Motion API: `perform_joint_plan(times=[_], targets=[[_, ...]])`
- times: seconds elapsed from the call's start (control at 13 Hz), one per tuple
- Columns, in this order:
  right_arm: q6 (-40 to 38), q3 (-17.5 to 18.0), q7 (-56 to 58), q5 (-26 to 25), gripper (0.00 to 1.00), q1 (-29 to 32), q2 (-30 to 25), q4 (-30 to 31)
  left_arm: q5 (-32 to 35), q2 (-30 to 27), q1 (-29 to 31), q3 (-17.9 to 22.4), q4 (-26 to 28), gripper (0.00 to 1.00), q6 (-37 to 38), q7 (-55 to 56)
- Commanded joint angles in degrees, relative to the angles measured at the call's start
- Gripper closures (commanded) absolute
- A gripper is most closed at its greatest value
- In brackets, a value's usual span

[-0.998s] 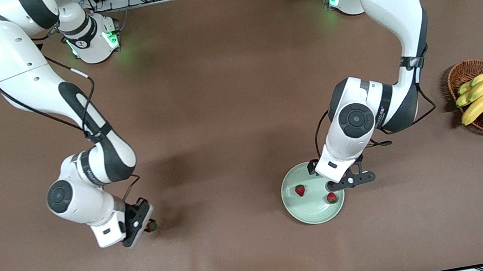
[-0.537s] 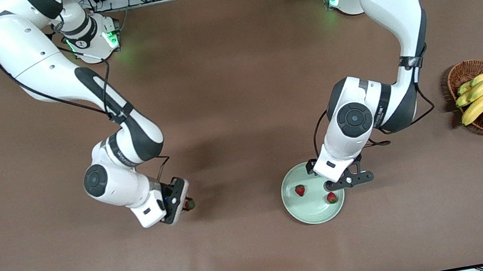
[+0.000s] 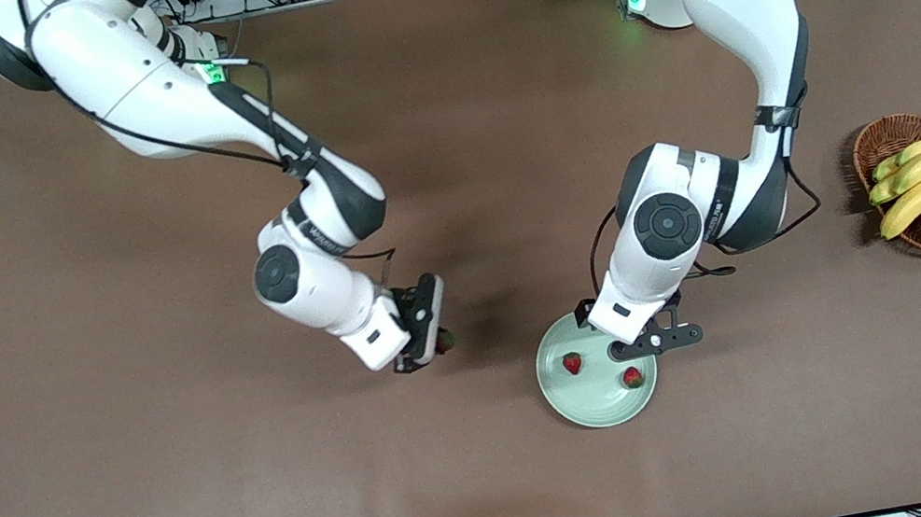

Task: Collect all strawberries into plate
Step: 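Close the right gripper on the last strawberry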

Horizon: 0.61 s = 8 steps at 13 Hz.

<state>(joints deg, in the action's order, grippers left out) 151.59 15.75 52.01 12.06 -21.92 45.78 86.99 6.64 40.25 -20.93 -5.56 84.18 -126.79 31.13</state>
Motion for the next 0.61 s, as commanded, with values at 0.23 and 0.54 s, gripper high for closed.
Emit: perform_joint_plan(times=[0.23,0.54], targets=[[11.35,-2.39,-1.48,-0.02,0.97,-6.46,4.49,0.73,-0.92,-2.19,0.54,-0.68,1.60,0.00,1.80,0.07],[11.44,-2.57,-1.48,-0.11,0.00,-6.47,4.40,0.73,-5.49,-2.81,0.37,-0.77,1.60,0.00,3.21,0.07]])
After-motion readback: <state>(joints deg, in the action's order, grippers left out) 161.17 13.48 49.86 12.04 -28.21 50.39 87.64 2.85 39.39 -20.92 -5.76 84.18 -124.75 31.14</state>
